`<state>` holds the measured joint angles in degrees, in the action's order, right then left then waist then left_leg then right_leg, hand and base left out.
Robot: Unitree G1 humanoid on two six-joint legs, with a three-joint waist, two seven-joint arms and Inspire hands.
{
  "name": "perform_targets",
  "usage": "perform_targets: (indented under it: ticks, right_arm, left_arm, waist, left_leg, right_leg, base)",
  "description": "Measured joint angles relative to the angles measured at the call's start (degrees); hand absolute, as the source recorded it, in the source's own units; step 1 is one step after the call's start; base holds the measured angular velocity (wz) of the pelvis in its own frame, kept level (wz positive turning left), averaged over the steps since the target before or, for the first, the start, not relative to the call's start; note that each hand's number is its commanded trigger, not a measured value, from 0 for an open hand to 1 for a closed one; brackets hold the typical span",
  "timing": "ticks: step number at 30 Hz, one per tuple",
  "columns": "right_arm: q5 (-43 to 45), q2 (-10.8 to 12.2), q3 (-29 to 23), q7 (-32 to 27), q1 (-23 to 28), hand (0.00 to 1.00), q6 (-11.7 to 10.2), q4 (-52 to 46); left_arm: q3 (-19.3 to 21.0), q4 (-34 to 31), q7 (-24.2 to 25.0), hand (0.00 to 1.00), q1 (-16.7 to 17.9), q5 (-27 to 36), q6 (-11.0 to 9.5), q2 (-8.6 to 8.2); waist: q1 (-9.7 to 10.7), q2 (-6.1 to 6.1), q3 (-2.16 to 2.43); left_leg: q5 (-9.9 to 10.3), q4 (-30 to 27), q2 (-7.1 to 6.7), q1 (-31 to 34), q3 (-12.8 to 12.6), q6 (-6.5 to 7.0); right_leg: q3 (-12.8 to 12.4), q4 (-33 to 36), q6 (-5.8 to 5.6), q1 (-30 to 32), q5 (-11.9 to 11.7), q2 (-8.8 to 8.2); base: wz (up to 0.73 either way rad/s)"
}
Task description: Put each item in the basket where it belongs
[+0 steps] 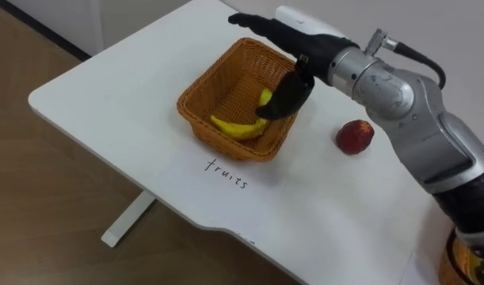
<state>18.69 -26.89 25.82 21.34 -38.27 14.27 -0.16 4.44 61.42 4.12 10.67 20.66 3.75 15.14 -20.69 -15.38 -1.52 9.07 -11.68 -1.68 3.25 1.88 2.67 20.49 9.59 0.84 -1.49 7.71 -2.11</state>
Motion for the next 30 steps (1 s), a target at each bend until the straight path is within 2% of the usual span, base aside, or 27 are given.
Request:
perform_targets:
  ticks: [11, 19, 22, 24, 28, 30]
  right_arm:
    - [-0.2, 0.0, -0.1, -0.5, 0.0, 0.00, 0.0, 0.5]
    - [-6.0, 0.0, -3.1, -5.9, 0.2, 0.00, -1.3, 2.8]
    - [-8.0, 0.0, -5.0, -9.4, 0.9, 0.00, -2.5, 2.7]
    - [-8.1, 0.0, -7.0, -13.1, 2.1, 0.00, -3.4, 2.6]
    - [-8.4, 0.1, -9.8, -19.4, 4.2, 0.00, -5.1, 2.3]
    - [-10.1, 0.3, -10.1, -22.9, 4.2, 0.00, -6.1, 2.6]
  left_arm:
    - [0.0, 0.0, 0.0, 0.00, 0.1, 0.0, 0.0, 0.02]
    - [1.1, -0.3, -0.1, 0.00, 0.4, 0.0, 0.0, -0.13]
    - [1.1, -0.9, -0.2, 0.00, 0.4, 0.0, 0.0, -0.33]
    - [1.0, -1.7, -0.8, 0.00, 0.8, -0.1, 0.0, -1.14]
    - [0.9, -2.4, -1.2, 0.00, 1.9, -0.1, 0.0, -2.62]
    - [0.6, -2.8, -1.2, 0.00, 2.7, -0.1, 0.0, -3.02]
  waist:
    - [0.4, -0.15, 0.11]
    - [1.9, -0.04, 0.08]
    - [2.3, 0.19, 0.06]
    - [3.2, 1.33, 0.16]
    - [3.4, 3.74, 0.29]
    - [4.6, 4.83, 0.40]
  left_leg:
    - [0.0, -0.1, -0.03, 0.0, 0.2, 0.01]
    - [0.0, -0.2, -0.04, -0.2, 0.3, 0.00]
    - [0.1, -0.3, -0.04, -0.1, 0.3, 0.04]
    - [0.6, -1.8, -0.09, 0.3, 0.7, 0.26]
    - [0.7, -1.9, -0.30, 0.1, 0.3, 0.49]
    - [0.7, -1.9, -0.29, 0.0, 0.0, 0.51]
  right_leg:
    - [0.2, 0.0, 0.00, -0.1, 0.0, 0.02]
    - [0.0, -0.1, 0.00, -0.4, 0.0, 0.03]
    - [0.1, 0.0, 0.00, -0.4, 0.0, 0.02]
    - [0.2, 0.0, -0.04, -0.6, 0.0, 0.02]
    - [0.1, 0.1, -0.26, -0.6, -0.2, -0.26]
    - [0.1, 0.1, -0.26, -0.6, -0.2, -0.31]
  base:
    - [0.00]
    - [0.01]
    - [0.01]
    - [0.12]
    - [-0.04]
    - [-0.09]
